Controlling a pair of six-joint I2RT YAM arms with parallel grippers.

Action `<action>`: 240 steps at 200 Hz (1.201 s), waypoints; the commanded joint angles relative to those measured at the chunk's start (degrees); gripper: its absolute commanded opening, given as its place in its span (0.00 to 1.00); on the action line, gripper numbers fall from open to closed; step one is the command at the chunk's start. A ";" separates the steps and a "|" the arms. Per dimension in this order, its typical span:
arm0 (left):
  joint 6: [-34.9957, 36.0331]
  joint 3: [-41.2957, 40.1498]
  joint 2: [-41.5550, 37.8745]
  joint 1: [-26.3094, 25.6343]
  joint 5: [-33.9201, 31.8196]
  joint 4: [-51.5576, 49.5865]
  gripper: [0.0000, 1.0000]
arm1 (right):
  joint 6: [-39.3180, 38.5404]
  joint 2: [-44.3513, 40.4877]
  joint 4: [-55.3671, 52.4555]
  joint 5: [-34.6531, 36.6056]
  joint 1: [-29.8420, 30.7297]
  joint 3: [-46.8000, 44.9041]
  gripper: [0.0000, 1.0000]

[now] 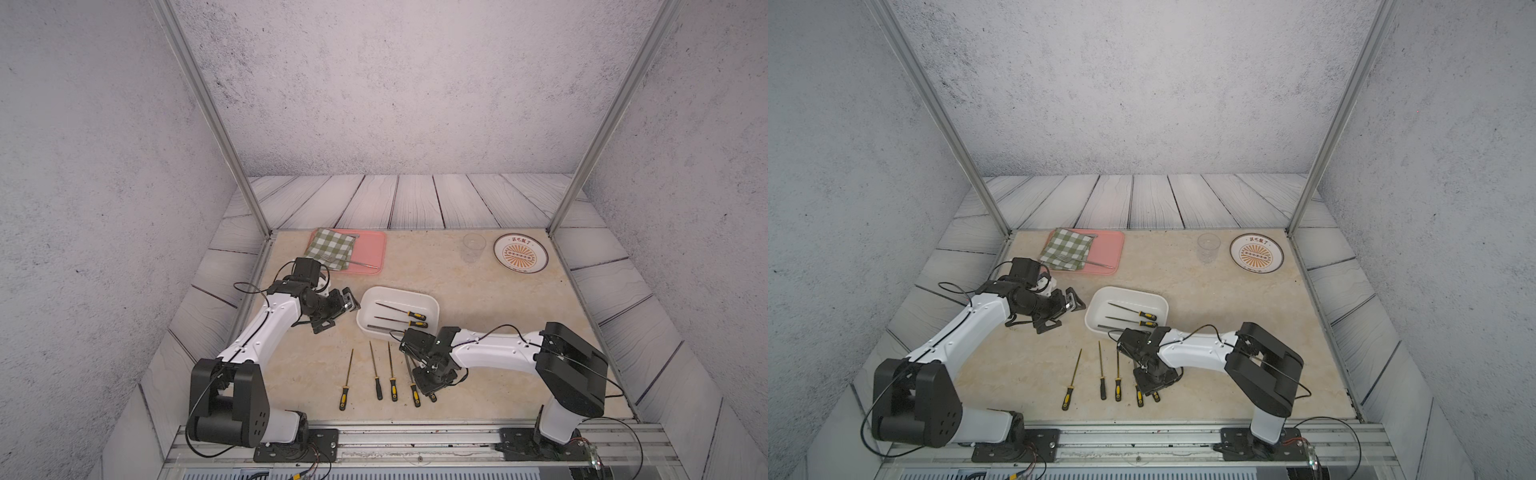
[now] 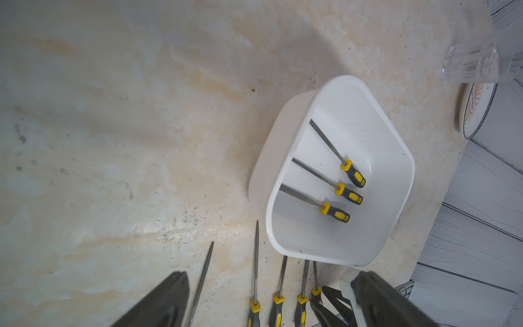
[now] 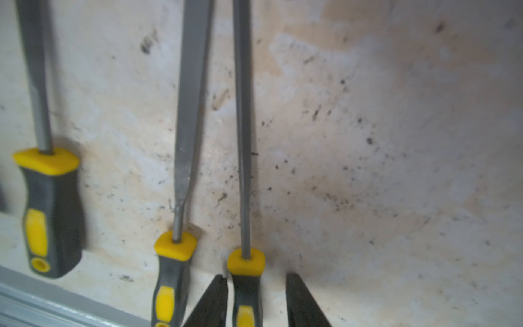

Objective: Put the file tool into the storage box
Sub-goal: Pick up the file tool from the center of the board.

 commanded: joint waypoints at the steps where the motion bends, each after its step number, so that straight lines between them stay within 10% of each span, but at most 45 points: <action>1: 1.17 0.95 -1.67 -0.59 -0.74 -1.68 0.98 | -0.96 -2.13 -1.94 2.72 0.36 -0.96 0.33; 240: -0.73 0.35 -1.66 -2.87 -0.44 2.52 0.98 | -16.65 -23.49 -14.87 4.05 2.78 -2.07 0.20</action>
